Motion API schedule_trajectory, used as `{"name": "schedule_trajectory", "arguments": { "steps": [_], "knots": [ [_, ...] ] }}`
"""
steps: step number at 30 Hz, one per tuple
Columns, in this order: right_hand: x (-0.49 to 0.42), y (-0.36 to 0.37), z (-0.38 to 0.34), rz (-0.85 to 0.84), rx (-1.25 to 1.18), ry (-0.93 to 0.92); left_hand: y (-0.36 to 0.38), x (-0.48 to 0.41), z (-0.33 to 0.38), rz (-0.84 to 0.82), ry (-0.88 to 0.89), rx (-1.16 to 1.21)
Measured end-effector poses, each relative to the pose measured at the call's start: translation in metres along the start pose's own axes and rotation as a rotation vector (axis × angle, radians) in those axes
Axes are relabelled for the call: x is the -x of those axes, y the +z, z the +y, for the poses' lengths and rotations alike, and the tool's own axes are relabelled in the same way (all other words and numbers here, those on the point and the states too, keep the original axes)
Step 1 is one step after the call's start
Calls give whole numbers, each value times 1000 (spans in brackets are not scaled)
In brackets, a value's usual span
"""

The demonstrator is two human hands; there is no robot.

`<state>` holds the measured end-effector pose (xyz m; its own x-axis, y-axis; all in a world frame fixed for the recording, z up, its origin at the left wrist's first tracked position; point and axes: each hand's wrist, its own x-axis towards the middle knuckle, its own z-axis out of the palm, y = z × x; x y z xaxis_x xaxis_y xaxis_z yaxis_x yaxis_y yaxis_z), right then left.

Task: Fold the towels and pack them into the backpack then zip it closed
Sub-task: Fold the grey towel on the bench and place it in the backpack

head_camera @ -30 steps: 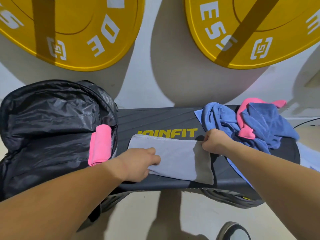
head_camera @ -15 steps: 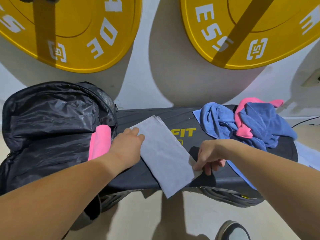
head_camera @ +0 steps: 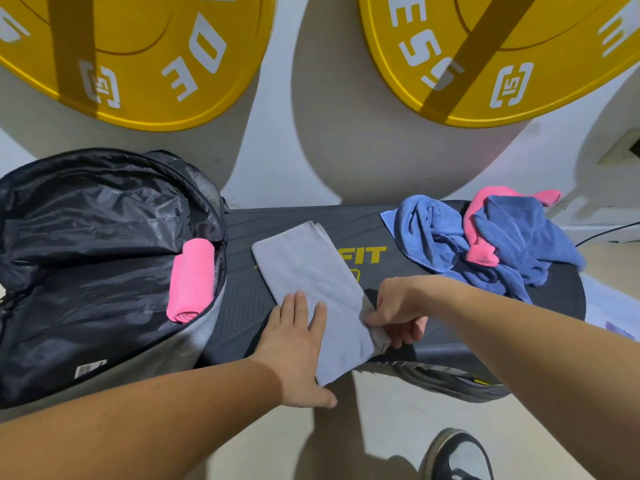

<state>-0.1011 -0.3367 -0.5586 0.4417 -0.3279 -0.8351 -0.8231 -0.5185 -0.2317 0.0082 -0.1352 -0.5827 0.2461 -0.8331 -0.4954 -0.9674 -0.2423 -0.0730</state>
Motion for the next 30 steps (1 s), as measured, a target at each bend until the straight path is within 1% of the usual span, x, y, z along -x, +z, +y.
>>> {"name": "schedule_trajectory", "arguments": {
  "steps": [2, 3, 4, 5, 7, 8, 9, 10, 11, 12, 13, 14, 16, 18, 19, 20, 22, 24, 26, 27, 30],
  "knots": [
    [3, 7, -1, -97, 2, 25, 9, 4, -7, 119, 89, -45],
    [5, 11, 0, -106, 19, 26, 11, 5, -12, 204, 169, -74],
    [7, 13, 0, -82, 48, 14, 13, 5, -16, 289, 263, -107],
    [9, 15, 1, -16, 99, -17, 14, 6, -20, 351, 355, -127],
    [14, 17, 1, 217, 268, -107, 14, 9, -25, 450, 485, -75],
    [16, 17, -1, 346, 363, -161, 12, 12, -26, 480, 500, -12],
    [19, 19, -3, 428, 411, -217, 10, 15, -26, 504, 483, 50],
    [22, 23, -7, 450, 393, -284, 8, 17, -26, 522, 448, 110],
    [28, 27, -11, 415, 336, -348, 7, 20, -27, 526, 406, 162],
    [33, 32, -15, 373, 311, -401, 5, 22, -27, 506, 362, 213],
    [36, 39, -18, 359, 364, -447, 3, 25, -27, 463, 313, 258],
    [36, 48, -18, 381, 483, -483, -1, 29, -27, 403, 264, 290],
    [25, 64, -12, 513, 683, -555, -7, 35, -30, 311, 196, 321],
    [12, 73, -2, 650, 738, -617, -8, 38, -35, 268, 173, 288],
    [10, 75, 1, 689, 746, -638, -8, 39, -38, 250, 173, 255],
    [10, 74, 2, 691, 727, -654, -8, 41, -40, 227, 178, 220],
    [17, 68, -4, 601, 589, -659, -10, 44, -40, 192, 181, 136],
    [23, 63, -14, 506, 472, -639, -14, 45, -40, 194, 156, 36],
    [24, 62, -21, 470, 429, -627, -13, 45, -44, 202, 121, 21],
    [22, 62, -22, 447, 399, -616, -10, 44, -47, 189, 110, 72],
    [14, 62, -17, 362, 194, -564, -2, 44, -58, 84, 76, 408]
  ]
}}
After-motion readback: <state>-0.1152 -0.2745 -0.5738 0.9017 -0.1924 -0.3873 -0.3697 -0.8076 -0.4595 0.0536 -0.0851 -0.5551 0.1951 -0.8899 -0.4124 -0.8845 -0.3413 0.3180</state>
